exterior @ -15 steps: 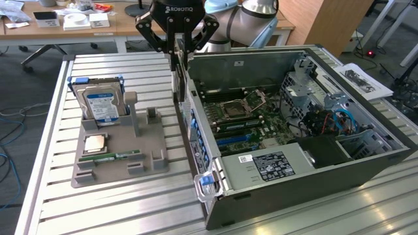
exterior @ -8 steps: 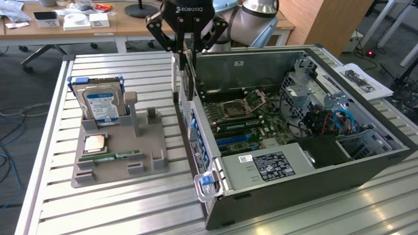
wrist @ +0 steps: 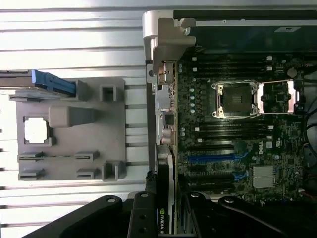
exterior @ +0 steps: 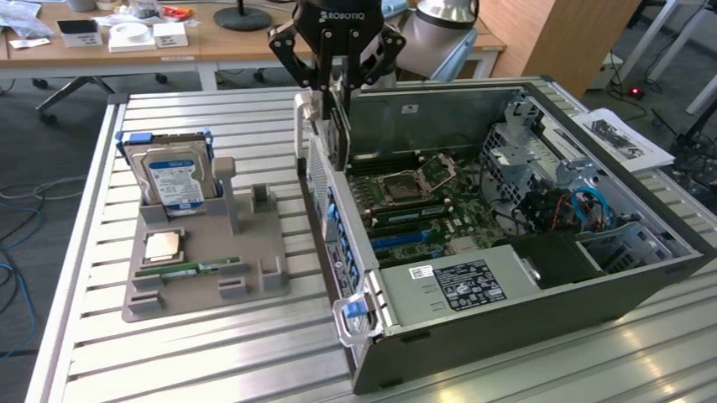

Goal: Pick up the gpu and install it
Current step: 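Pick up the gpu and move the gpu toward the slot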

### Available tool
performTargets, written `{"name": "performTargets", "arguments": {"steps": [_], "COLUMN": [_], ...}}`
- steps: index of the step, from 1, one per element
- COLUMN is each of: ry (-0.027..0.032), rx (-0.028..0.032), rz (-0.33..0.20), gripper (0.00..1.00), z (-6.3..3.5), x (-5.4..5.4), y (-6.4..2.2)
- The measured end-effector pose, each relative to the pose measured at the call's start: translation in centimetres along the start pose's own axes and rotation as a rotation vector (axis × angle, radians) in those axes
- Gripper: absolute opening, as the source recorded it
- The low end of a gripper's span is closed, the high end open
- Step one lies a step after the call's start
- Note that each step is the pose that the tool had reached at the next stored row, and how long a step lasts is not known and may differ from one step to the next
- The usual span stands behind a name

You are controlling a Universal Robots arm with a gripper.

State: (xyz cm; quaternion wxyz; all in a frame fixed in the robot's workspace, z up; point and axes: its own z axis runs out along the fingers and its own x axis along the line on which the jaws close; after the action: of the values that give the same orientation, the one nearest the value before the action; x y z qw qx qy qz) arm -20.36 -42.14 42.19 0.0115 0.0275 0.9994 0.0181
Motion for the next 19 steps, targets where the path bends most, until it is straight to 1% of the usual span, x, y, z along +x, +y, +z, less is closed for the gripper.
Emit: {"name": "performTargets", "arguments": {"steps": [8,19], "ry": [0.0,0.0], "rx": [0.0,0.0], "rz": [0.0,0.0], "gripper": [0.27,0.27], "z": [0.03,0.06], "x": [-1.2,-2.4], "y": [0.07,0.13]}}
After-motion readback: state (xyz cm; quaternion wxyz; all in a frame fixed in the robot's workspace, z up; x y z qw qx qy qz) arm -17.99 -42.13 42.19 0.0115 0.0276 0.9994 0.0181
